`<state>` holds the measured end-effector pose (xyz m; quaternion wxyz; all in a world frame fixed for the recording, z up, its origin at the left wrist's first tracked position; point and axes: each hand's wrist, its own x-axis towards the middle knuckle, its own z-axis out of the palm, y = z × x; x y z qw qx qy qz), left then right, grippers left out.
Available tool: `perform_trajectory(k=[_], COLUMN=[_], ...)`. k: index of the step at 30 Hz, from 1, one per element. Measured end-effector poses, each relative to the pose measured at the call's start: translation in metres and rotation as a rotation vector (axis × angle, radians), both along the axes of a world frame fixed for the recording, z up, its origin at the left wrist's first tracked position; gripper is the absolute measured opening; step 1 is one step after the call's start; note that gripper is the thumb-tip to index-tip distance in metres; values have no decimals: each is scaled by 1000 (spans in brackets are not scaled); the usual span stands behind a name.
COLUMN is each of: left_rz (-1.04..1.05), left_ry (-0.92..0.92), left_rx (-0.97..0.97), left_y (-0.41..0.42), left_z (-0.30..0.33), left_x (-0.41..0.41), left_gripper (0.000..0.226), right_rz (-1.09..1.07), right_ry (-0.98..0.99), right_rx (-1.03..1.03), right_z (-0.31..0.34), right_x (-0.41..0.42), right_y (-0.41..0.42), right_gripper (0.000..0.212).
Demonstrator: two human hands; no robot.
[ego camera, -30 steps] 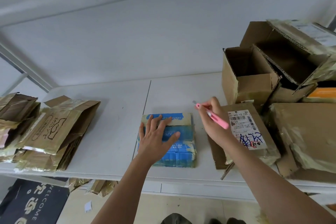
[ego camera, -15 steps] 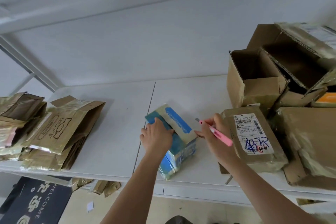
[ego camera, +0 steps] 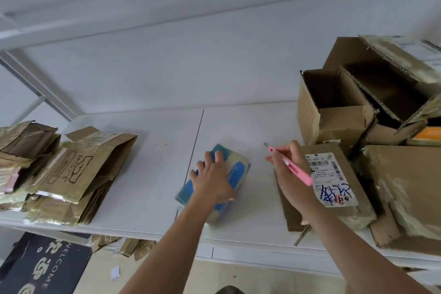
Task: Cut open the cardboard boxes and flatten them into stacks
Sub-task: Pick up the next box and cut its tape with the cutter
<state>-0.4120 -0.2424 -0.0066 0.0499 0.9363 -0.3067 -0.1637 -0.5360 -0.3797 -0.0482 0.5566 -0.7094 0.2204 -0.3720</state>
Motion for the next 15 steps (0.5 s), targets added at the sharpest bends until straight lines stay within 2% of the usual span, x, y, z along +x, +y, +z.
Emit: perform_trajectory(k=[1,3,5,8,15], left_rz=[-89,-157,-157,-110,-122], left_ry=[-10,101,197,219,201], left_rx=[-11,-96,-237,-451,-443], left_y=[6,19,30,35,30], left_z=[0,-2,-9,-18,-21], left_x=[8,26,38,44,49], left_gripper=[95,87,81,74,70], right_rz=[9,61,122,202,297], right_ry=[1,14,50,85,117], right_rx=[1,43,89,134,222], right_z=[0,-1,-1,-1,-5], right_x=[0,1,4,12,41], right_y=[-5,-10,-8,-3,1], right_gripper=[19,21,18,17,19])
